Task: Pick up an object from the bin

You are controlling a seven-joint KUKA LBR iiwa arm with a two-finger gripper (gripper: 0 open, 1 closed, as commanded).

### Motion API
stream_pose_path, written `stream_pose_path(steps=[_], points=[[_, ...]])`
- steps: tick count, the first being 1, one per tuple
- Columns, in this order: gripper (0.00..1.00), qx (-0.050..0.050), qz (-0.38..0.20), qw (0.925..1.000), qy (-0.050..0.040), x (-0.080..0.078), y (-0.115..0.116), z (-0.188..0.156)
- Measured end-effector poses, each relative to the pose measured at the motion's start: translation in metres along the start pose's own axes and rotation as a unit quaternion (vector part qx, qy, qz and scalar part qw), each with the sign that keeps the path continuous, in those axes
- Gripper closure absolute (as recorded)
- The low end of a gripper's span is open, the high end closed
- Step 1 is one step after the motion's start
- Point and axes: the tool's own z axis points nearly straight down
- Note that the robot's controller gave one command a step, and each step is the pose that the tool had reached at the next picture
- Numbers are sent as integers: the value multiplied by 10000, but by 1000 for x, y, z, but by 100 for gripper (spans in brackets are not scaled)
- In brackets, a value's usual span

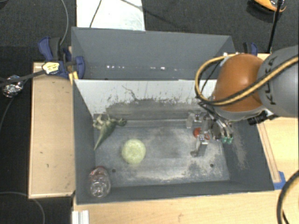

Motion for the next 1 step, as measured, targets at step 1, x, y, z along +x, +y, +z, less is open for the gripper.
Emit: stream_pose_path(steps=[1], points=[[0,0,-1,10000,-2,0,0,-1]])
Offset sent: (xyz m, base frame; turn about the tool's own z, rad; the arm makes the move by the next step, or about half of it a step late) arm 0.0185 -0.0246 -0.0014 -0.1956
